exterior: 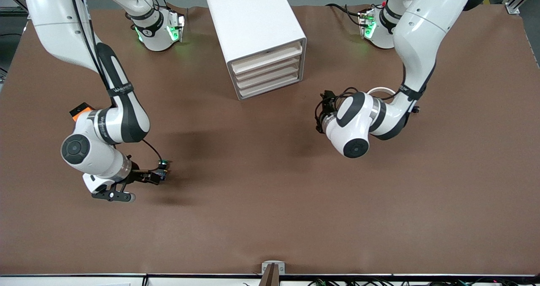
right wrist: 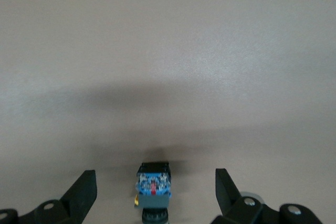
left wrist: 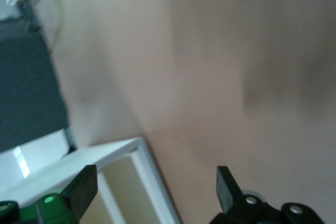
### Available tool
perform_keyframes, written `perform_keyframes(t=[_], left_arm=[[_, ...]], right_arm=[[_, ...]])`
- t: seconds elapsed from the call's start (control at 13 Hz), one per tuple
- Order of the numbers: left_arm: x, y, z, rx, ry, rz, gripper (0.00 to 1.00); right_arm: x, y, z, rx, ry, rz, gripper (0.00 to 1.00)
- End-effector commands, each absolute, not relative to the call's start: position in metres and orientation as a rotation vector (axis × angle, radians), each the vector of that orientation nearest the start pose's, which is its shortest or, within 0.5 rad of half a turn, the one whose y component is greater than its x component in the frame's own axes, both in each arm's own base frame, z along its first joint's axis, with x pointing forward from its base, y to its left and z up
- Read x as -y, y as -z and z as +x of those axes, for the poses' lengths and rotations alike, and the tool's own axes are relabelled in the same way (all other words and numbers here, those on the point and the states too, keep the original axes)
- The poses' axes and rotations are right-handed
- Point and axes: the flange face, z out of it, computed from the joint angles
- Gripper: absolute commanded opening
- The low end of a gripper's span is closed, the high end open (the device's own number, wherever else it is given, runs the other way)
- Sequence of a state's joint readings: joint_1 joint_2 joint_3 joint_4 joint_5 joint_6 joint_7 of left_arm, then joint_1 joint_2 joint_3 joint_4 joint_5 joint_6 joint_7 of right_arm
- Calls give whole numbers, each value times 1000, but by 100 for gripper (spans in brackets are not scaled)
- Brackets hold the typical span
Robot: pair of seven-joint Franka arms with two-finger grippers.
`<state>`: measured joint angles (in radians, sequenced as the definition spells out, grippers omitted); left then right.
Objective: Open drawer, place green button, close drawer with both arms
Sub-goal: 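Grasp the small button with the right gripper while the left gripper grips the drawer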
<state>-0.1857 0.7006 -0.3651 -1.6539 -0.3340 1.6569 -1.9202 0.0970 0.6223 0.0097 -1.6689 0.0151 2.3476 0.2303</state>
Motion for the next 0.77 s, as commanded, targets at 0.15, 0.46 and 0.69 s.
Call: perform_keyframes(t=[0.15, 0.46, 0.69], left_arm=[[381, -174, 470, 1743, -1195, -1493, 95], [434, -162, 425, 1670, -1270, -1426, 63], [457, -148, 399, 1626, -1293, -1394, 53]], right_arm=[[-83, -236, 685, -272, 102, -3117, 100], [-99, -218, 673, -314, 130, -3109, 100], [-105, -209, 671, -304, 147, -3175, 100]])
